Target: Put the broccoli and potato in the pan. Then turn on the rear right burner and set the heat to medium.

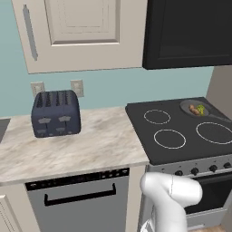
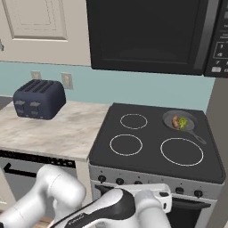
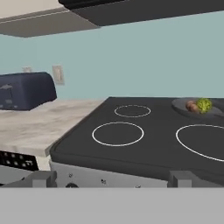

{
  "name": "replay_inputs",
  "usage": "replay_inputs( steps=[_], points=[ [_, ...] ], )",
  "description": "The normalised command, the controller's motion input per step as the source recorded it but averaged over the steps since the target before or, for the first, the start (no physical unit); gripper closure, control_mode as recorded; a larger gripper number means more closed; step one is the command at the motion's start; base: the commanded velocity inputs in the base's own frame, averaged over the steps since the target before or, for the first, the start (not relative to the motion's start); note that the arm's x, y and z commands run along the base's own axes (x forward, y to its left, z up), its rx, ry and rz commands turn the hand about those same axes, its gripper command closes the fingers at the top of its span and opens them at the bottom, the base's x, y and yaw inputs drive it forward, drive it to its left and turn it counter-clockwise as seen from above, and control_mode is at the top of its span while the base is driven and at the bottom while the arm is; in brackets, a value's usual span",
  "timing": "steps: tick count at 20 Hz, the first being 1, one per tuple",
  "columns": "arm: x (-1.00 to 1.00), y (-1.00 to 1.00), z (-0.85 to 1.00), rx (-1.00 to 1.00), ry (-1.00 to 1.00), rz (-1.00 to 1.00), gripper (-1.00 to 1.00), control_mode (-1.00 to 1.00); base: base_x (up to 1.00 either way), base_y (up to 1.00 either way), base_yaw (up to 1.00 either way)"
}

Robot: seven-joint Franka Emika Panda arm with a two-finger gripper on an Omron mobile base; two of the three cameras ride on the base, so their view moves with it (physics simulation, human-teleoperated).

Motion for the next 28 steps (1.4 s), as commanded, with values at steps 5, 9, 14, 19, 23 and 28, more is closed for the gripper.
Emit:
replay_inputs(
  steps=[5,9,14,19,23,28],
  points=[
    [0.0,0.0,-0.55,0.0,-0.04,0.0,-1.0,-1.0,0.0,0.0,0.0],
    [0.01,0.01,-0.51,0.0,-0.04,0.0,-1.0,-1.0,0.0,0.0,0.0],
    [0.23,0.11,-0.42,0.0,-0.02,0.0,-1.0,-1.0,0.0,0.0,0.0],
    [0.36,0.03,-0.33,0.0,-0.01,0.0,-1.0,-1.0,0.0,0.0,0.0],
    [0.43,0.0,-0.22,0.0,0.0,-0.03,-1.0,-1.0,0.0,0.0,0.0],
    [0.39,0.0,-0.06,-0.01,0.0,-0.1,-1.0,-1.0,0.0,0.0,0.0]
  ],
)
